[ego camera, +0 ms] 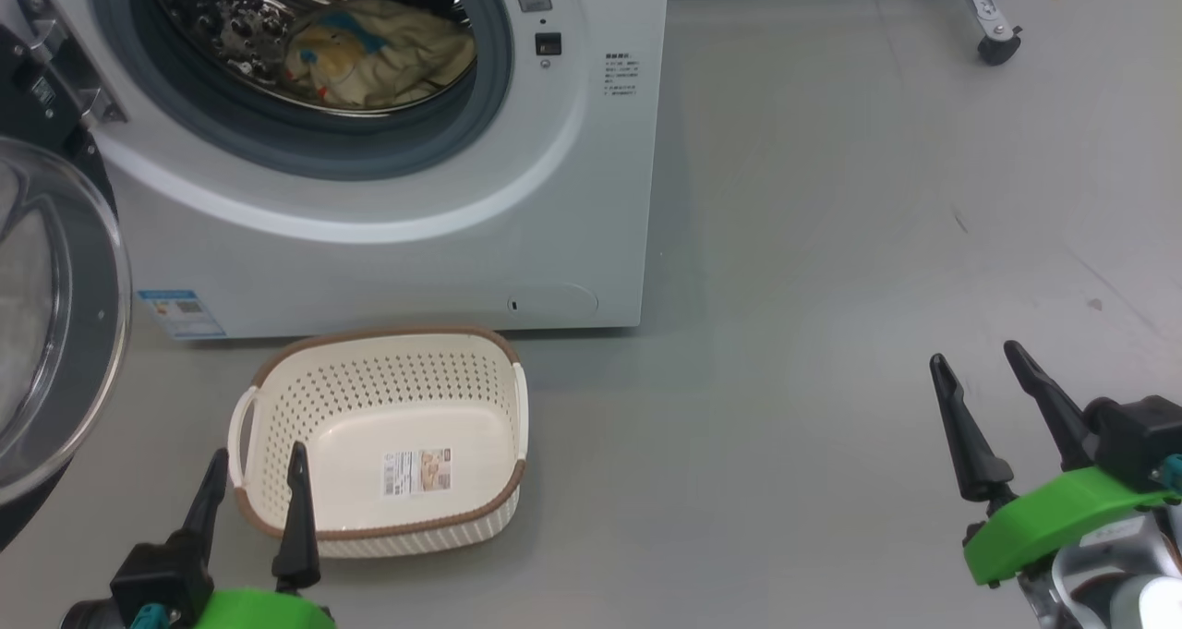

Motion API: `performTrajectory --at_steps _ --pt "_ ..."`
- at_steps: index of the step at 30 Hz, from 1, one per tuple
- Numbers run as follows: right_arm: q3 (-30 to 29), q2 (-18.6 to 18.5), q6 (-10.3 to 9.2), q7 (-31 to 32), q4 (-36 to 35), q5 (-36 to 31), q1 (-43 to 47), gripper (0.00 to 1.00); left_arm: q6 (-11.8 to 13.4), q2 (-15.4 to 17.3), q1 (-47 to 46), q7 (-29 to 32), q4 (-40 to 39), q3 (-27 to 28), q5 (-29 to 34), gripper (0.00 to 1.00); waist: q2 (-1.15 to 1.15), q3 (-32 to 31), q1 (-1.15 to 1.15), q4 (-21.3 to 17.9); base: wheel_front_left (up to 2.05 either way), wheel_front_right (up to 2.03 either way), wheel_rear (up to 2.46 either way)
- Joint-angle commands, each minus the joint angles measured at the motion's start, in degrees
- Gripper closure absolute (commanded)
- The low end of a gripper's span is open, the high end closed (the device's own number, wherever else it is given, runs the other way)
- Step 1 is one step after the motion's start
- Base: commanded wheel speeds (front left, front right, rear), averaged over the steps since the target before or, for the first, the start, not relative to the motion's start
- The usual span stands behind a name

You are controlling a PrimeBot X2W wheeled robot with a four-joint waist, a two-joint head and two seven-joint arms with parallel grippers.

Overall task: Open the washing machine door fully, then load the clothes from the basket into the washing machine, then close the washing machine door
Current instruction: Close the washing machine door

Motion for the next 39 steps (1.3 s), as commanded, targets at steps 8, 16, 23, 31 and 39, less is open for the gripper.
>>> performTrajectory --at_steps 8,16,23,31,39 --pt "1.0 -0.7 0.21 -0.2 -2.0 0.2 -2.1 0.0 -0.6 1.1 -3.0 -0.3 -1.6 2.1 0.7 0.0 0.0 0.2 0.0 0.8 -1.2 1.2 0.0" --pt "1.0 -0.7 0.21 -0.4 -1.8 0.3 -2.3 0.0 -0.7 1.0 -3.4 -0.4 -1.5 2.1 0.9 0.0 0.0 0.6 0.0 1.6 -0.27 0.27 0.0" --pt "0.9 -0.7 0.21 -0.5 -1.7 0.3 -2.4 0.0 -0.4 0.9 -3.2 -0.4 -1.5 2.0 1.1 0.0 0.0 0.8 0.0 2.1 0.0 0.0 0.0" --pt "0.4 -0.7 0.21 -0.4 -1.8 0.1 -2.3 0.0 -0.7 0.9 -3.6 -0.4 -1.0 1.4 1.1 0.0 0.0 0.7 0.0 3.4 0.0 0.0 0.0" --pt "0.0 -0.7 0.21 0.1 -2.6 -0.6 -3.0 0.0 -0.5 0.4 -4.7 -0.4 -0.9 1.7 1.3 0.0 0.0 1.5 0.0 8.8 0.0 0.0 0.0"
